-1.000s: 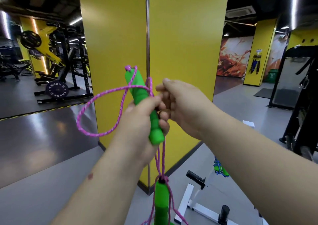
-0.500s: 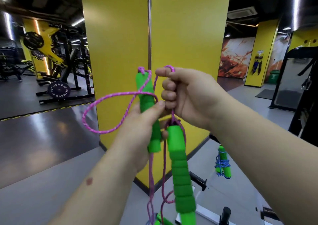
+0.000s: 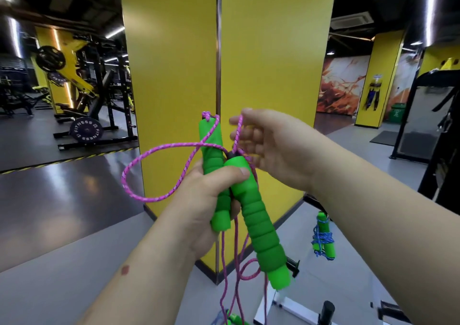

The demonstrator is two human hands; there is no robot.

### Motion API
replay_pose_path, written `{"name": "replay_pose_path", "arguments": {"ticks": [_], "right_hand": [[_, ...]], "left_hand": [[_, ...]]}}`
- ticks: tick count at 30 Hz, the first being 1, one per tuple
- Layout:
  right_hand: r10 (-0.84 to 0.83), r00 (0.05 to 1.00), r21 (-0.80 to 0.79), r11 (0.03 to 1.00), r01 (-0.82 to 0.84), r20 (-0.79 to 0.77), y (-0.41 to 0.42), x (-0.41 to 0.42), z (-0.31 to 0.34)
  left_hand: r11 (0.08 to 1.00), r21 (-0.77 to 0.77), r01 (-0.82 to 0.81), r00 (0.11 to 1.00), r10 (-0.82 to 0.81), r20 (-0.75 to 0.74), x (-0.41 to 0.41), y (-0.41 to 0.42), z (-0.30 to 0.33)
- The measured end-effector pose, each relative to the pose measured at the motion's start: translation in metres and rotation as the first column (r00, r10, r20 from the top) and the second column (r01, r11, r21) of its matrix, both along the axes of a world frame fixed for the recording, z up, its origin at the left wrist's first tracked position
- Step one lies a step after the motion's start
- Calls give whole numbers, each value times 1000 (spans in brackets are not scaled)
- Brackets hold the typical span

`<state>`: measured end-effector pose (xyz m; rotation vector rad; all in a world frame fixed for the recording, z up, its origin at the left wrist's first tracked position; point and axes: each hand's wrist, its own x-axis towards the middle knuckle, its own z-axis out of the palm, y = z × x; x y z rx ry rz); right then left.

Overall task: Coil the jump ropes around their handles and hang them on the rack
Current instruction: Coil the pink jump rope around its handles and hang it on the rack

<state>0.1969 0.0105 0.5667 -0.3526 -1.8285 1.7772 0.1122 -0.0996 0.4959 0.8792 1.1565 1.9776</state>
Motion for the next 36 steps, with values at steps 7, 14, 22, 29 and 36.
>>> {"name": "replay_pose_path", "arguments": {"ticks": [7, 14, 22, 29, 36], "right_hand": [[19, 999, 124, 992, -25, 46, 2, 4, -16], [-276, 955, 209, 932, 294, -114, 3, -1, -14], [-475, 867, 388, 778, 494, -151, 11, -4, -19], [-481, 864, 335, 797, 502, -149, 18, -2, -25], [-454, 871, 253, 834, 490, -189, 18, -6, -31]], "left_hand": [[992, -27, -125, 979, 119, -165, -6, 0, 1], [967, -202, -159, 986, 143, -92, -17, -3, -1], [565, -308, -766, 195, -252, -948, -39, -6, -9], [517, -264, -814, 185, -201, -962, -26, -4, 12], [937, -343, -68, 962, -30, -272, -7, -7, 27]]}}
